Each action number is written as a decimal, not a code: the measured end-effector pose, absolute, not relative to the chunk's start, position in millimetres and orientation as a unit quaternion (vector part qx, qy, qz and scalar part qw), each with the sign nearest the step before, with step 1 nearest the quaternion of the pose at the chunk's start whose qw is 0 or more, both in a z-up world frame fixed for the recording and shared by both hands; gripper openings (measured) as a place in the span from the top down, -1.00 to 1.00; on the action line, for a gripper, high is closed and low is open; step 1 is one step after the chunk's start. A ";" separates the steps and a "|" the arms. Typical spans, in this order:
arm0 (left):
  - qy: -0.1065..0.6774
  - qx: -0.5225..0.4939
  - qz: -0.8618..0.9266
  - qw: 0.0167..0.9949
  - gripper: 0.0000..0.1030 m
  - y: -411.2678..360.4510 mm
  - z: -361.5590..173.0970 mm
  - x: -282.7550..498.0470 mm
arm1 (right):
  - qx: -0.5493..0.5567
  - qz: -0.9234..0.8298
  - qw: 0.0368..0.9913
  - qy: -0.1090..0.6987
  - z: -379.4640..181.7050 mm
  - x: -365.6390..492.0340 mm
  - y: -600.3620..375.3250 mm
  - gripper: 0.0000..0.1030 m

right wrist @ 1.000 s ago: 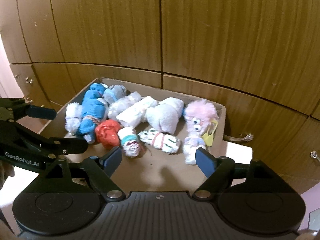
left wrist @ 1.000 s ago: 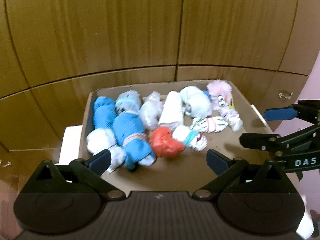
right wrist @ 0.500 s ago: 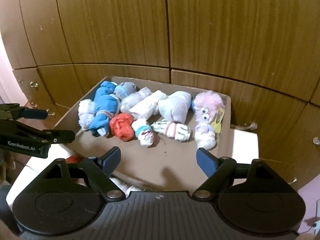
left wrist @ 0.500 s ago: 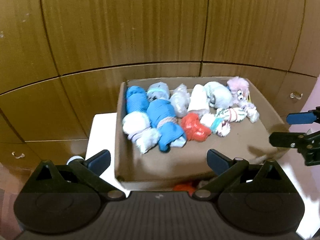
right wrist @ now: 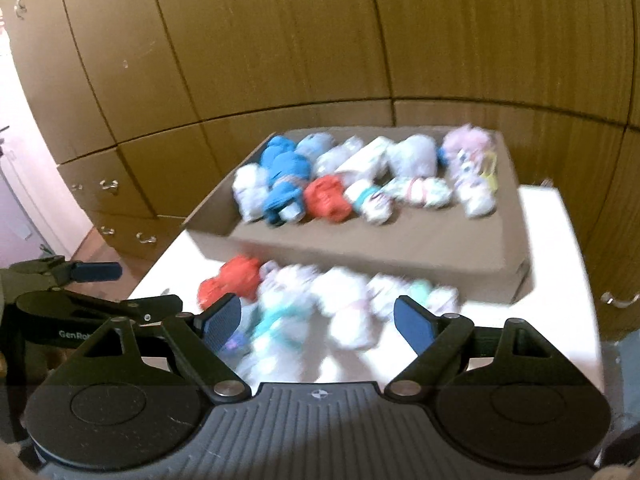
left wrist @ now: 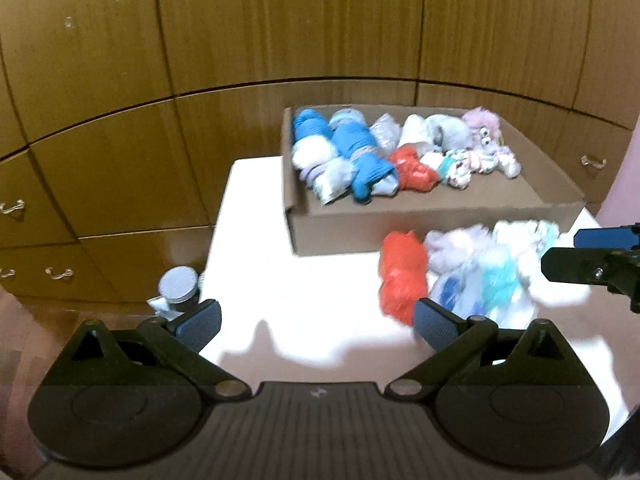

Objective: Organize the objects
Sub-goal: 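Withdraw both tools from the tray back over the pile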

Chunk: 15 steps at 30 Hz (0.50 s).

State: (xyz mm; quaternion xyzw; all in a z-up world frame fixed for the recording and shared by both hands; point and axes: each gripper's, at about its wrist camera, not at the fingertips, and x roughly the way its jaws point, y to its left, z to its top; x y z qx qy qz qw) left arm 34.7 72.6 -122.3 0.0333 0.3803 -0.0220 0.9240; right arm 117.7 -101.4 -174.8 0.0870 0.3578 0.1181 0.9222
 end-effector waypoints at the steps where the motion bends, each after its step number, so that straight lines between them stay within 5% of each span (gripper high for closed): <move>1: 0.381 0.032 -0.019 0.924 -0.98 76.3 -122.3 32.1 | 0.093 0.118 0.923 0.354 -178.2 114.4 -96.8 -0.63; 6: 0.385 0.018 -0.017 0.923 -0.98 89.3 -122.3 25.1 | 0.103 0.107 0.923 0.355 -196.1 107.1 -79.0 -0.34; 15: 0.383 0.020 -0.044 0.923 -0.98 76.3 -128.7 22.7 | 0.098 0.102 0.923 0.359 -211.4 110.8 -69.7 -0.24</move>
